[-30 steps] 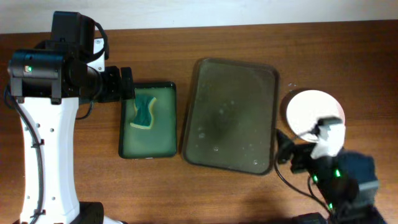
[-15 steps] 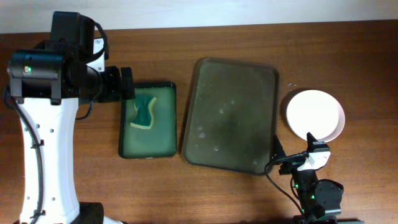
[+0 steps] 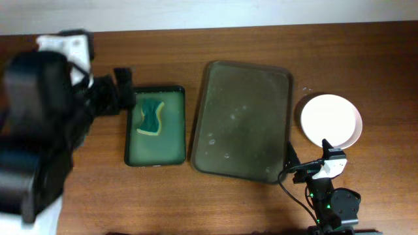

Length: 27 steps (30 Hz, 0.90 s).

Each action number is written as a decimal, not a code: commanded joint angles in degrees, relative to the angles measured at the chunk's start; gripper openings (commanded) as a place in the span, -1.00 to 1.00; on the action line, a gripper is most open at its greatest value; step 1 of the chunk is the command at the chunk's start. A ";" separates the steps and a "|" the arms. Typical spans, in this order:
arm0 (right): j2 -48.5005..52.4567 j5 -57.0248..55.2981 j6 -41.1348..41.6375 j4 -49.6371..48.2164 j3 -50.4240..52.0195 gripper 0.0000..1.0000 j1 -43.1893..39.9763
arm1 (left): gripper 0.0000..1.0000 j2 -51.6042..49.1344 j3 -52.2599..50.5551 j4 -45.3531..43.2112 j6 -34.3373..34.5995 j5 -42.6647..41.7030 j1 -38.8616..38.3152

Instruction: Clean dirty plates on tray and stack at the side

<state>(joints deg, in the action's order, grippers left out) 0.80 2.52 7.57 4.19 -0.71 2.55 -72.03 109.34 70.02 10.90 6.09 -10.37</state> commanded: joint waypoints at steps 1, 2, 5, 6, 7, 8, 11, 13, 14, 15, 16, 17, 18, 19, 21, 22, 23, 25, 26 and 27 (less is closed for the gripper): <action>-0.37 -0.17 0.35 0.11 0.39 0.97 -0.33 | 0.99 10.69 -19.50 -12.46 -0.33 1.88 3.21; -0.37 -0.17 0.35 0.11 0.39 0.96 -0.33 | 0.99 14.62 -26.62 -17.46 -0.33 1.88 3.91; -0.37 -0.17 0.35 0.11 0.39 0.97 -0.33 | 0.99 30.05 -53.31 -38.12 -0.33 1.70 4.26; -0.37 -0.17 0.35 0.11 0.39 0.96 -0.33 | 0.99 35.36 -61.57 -44.46 -0.33 1.70 4.28; -0.37 -0.17 0.35 0.11 0.39 0.97 -0.33 | 0.99 40.63 -69.24 -50.23 -0.31 1.66 4.74; -0.37 -0.17 0.35 0.11 0.39 0.97 -0.33 | 0.99 43.82 -73.79 -53.35 -0.28 1.18 5.51; -0.37 -0.17 0.35 0.11 0.39 0.97 -0.33 | 0.99 55.91 -85.85 -57.48 -0.28 0.81 9.33; -0.37 -0.17 0.35 0.11 0.39 0.96 -0.33 | 0.99 61.22 -89.48 -57.61 -0.31 0.83 10.95; -0.37 -0.17 0.35 0.11 0.39 0.97 -0.33 | 0.99 65.20 -91.97 -57.68 -0.31 0.83 11.34; -0.37 -0.17 0.35 0.11 0.39 0.96 -0.33 | 0.99 68.24 -94.29 -58.84 -0.31 0.83 11.34; -0.37 -0.17 0.35 0.11 0.39 0.96 -0.33 | 0.99 71.04 -96.74 -60.65 -0.31 0.81 11.34; -0.37 -0.17 0.35 0.11 0.39 0.96 -0.33 | 0.99 71.71 -99.47 -64.52 -0.31 0.83 11.30; -0.37 -0.17 0.35 0.11 0.39 0.97 -0.33 | 0.99 71.76 -101.83 -67.82 -0.28 0.81 11.30; -0.37 -0.17 0.35 0.11 0.39 0.97 -0.33 | 0.99 71.76 -104.56 -70.86 -0.28 0.81 11.28; -0.37 -0.17 0.35 0.11 0.39 0.96 -0.33 | 0.99 71.76 -108.87 -70.90 -0.31 1.88 11.26; -0.37 -0.17 0.35 0.11 0.39 0.97 -0.33 | 0.99 71.76 -108.89 -67.93 -0.31 1.88 11.23; -0.37 -0.17 0.35 0.11 0.39 0.97 -0.33 | 0.99 71.76 -108.87 -66.10 -0.31 1.46 11.23; -0.37 -0.17 0.35 0.11 0.39 0.96 -0.33 | 0.99 71.69 -108.85 -66.05 -0.31 1.46 11.23; -0.37 -0.17 0.35 0.11 0.39 0.97 -0.33 | 0.99 71.69 -108.85 -66.05 -0.31 1.46 11.23; -0.37 -0.17 0.35 0.11 0.39 0.97 -0.33 | 0.99 71.69 -108.85 -66.05 -0.31 1.46 11.23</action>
<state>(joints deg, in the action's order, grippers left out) 0.84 2.55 7.60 4.21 -0.73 2.55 -0.64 0.56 3.66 10.90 7.53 0.69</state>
